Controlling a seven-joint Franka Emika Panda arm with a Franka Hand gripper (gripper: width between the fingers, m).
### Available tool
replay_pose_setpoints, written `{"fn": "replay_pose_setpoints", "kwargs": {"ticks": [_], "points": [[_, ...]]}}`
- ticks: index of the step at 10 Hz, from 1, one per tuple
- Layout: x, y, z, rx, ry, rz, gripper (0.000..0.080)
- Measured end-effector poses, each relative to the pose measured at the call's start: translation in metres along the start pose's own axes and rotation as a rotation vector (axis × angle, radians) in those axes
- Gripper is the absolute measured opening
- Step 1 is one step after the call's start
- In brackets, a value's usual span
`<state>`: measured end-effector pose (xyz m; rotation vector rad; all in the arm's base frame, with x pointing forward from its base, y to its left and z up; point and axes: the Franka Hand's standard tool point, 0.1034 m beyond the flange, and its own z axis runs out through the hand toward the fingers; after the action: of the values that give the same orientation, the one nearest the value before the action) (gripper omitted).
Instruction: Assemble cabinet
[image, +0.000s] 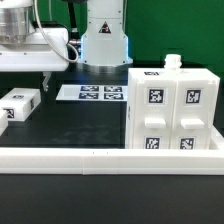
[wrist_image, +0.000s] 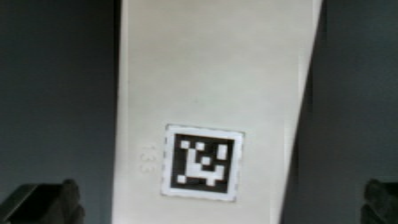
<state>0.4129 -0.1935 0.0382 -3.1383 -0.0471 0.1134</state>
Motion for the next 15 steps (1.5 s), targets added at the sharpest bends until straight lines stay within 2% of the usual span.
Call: {"fn": "replay_pose_setpoints", "kwargs": {"ticks": [1, 2, 7, 13, 15], "points": [[-0.001, 0.006, 0.007, -0.021, 0.013, 0.005, 0.0797], [-0.005, 0.007, 0.015, -0.027, 0.008, 0.008, 0.0797], [-0.001, 0.004, 0.019, -0.030, 0.006, -0.002, 0.0797], [-0.006, 0.003, 0.027, -0.035, -0.002, -0.007, 0.0797], [-0.006, 0.003, 0.028, -0.035, -0.003, -0.007, 0.0555]]}}
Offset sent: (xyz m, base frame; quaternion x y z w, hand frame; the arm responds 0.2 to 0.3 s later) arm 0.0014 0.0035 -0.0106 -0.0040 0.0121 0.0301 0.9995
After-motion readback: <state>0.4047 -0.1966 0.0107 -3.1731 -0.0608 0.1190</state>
